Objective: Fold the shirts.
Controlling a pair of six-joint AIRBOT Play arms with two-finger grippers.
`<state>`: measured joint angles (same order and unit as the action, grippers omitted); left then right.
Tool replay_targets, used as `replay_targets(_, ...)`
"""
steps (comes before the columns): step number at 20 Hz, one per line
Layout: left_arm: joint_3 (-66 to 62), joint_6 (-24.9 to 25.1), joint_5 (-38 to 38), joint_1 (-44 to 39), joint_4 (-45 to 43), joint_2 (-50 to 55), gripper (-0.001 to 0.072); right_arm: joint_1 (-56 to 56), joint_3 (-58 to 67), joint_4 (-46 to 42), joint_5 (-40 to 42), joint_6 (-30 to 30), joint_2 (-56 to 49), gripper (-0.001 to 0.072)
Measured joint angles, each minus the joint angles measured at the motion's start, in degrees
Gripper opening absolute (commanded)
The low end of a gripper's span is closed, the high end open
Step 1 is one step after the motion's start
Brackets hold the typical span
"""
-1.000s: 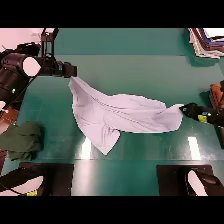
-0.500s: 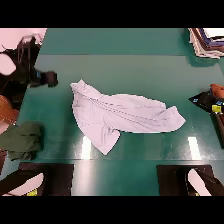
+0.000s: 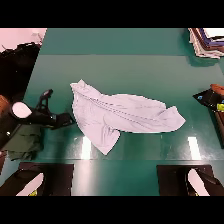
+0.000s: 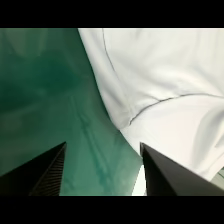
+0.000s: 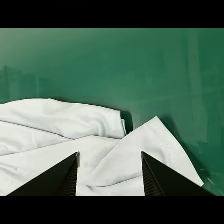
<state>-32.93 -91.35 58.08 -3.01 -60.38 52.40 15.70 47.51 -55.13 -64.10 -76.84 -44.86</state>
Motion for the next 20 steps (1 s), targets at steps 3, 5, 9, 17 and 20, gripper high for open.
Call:
replay_targets(3,5.1,3.3,-4.6,0.0,6.7,-0.5,0.0545,0.0,0.0,0.0,0.0,0.0,0.2,0.045)
replay_targets(5,7.3,4.9,-7.1,-0.6,9.2,-0.5,0.0545,0.0,0.0,0.0,0.0,0.0,0.2,0.0449)
replay_targets(9,9.1,6.1,-12.6,-5.6,11.8,0.2,0.036,0.0,0.0,0.1,0.0,0.0,0.3,0.0449)
replay_targets(17,9.7,4.6,-18.6,-9.6,12.7,0.7,0.0363,0.0,0.0,0.1,-1.6,0.0,0.3,0.0449)
replay_targets(20,9.7,4.4,-19.0,-9.8,12.9,0.7,0.0024,0.0,0.0,0.0,-2.1,0.0,0.3,0.0449)
